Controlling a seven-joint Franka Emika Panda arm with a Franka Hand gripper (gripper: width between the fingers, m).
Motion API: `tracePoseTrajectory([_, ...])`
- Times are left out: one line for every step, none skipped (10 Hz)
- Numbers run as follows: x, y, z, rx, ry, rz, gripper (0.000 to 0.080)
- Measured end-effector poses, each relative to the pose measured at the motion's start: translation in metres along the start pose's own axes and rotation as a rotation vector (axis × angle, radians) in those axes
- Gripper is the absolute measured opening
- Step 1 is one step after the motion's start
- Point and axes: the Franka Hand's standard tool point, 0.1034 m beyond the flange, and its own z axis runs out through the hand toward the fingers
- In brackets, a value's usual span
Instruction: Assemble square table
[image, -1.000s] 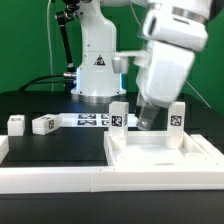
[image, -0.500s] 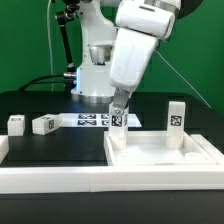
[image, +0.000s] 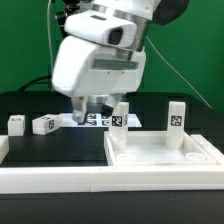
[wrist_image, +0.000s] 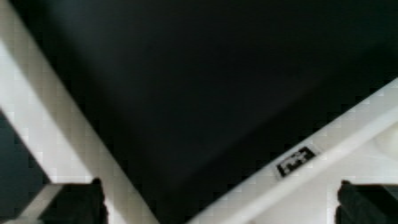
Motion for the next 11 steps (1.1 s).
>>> tracePoseTrajectory([-0.013,0.005,0.003,0.008,-0.008,0.058,0.0649])
tracePoseTrajectory([-0.018,0.008,0.004,-0.002,0.001,0.108,0.0649])
tracePoseTrajectory([-0.016,0.006,0.005,-0.001,-0.001,0.177,0.0649])
tracePoseTrajectory([-0.015,0.006,0.005,0.0,0.0,0.214,0.0649])
tracePoseTrajectory([-0.015,0.005,0.005,0.002,0.0,0.283,0.0649])
tracePoseTrajectory([-0.015,0.005,0.006,0.005,0.001,0.338,0.0649])
tracePoseTrajectory([-0.016,0.005,0.006,0.012,0.005,0.41,0.0649])
tracePoseTrajectory([-0.027,0.009,0.005,0.04,-0.001,0.472,0.0649])
tracePoseTrajectory([-0.042,0.014,0.003,0.067,-0.011,0.568,0.0649])
tracePoseTrajectory([-0.054,0.018,0.0,0.085,-0.025,0.662,0.0649])
tracePoseTrajectory([-0.066,0.02,0.002,0.105,-0.025,0.719,0.0649])
